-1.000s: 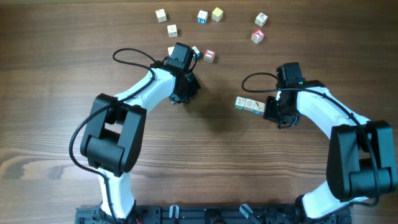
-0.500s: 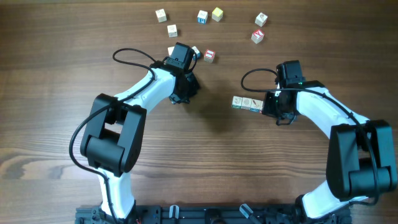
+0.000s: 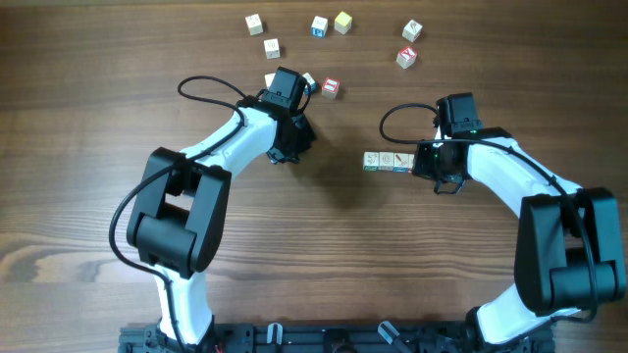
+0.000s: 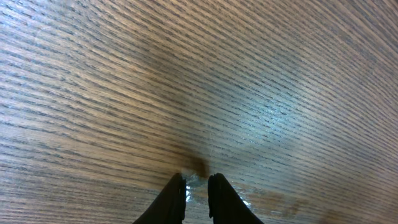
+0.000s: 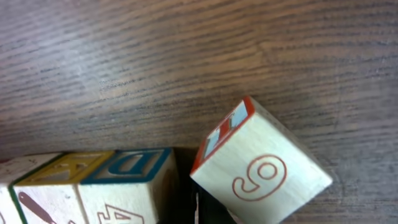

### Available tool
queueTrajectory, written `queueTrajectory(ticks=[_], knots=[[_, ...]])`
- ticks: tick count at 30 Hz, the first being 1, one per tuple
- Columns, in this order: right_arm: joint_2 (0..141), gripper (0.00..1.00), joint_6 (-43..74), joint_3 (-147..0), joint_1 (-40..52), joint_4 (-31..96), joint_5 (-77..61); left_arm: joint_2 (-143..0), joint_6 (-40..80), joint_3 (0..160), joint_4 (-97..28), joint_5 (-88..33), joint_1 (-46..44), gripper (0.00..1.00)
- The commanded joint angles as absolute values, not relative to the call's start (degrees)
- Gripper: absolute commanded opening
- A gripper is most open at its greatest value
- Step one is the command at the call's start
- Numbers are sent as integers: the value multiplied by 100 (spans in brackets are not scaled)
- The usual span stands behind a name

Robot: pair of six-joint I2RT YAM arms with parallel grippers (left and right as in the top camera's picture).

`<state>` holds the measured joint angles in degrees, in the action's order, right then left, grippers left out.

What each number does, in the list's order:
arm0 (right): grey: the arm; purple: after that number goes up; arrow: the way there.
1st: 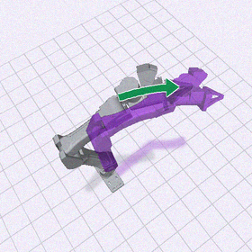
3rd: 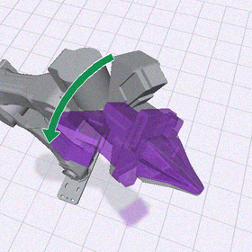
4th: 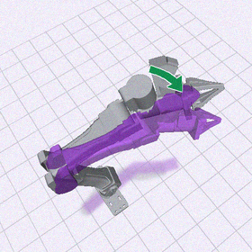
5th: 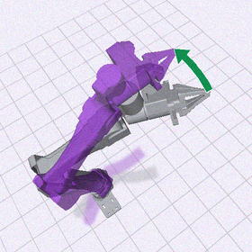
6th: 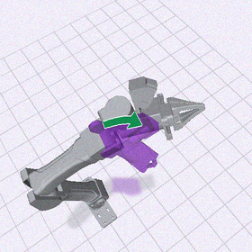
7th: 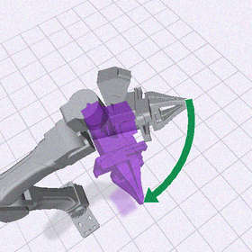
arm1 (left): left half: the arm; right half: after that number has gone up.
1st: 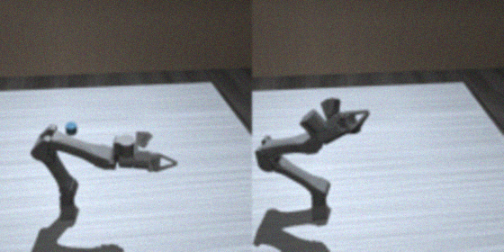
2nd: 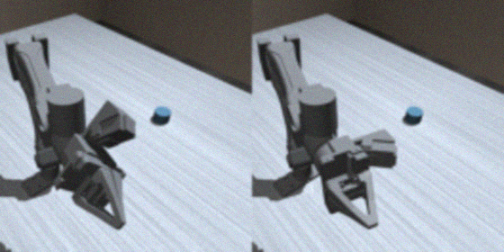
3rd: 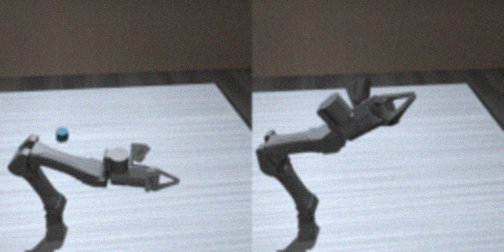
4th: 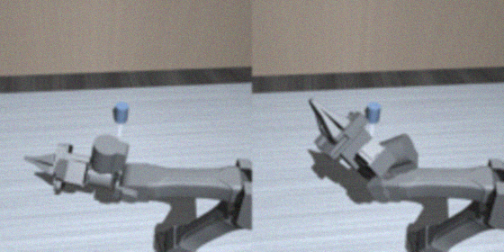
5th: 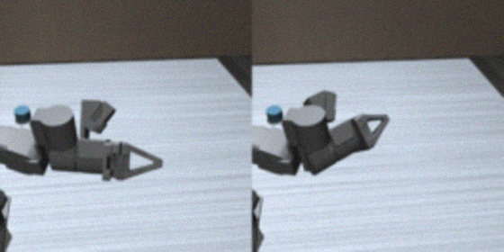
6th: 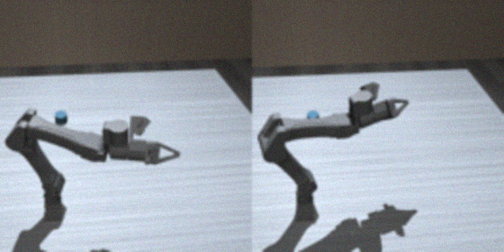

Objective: Form a horizontal line

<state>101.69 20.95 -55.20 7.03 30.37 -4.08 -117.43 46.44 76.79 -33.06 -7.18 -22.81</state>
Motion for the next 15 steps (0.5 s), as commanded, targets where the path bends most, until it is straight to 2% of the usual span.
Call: queueTrajectory(ticks=[1, 6, 15], knots=[[10298, 4, 2093, -5465, 707, 3452, -449, -11983, 4678, 7494, -3413, -447, -2276, 17], [10298, 4, 2106, -5465, 707, 4143, -257, -11983, 4678, 7494, -3413, -447, -2276, 17], [10298, 4, 3022, -5465, 633, 4521, 1953, -11985, 4678, 7494, -3413, -600, -2353, 17]])
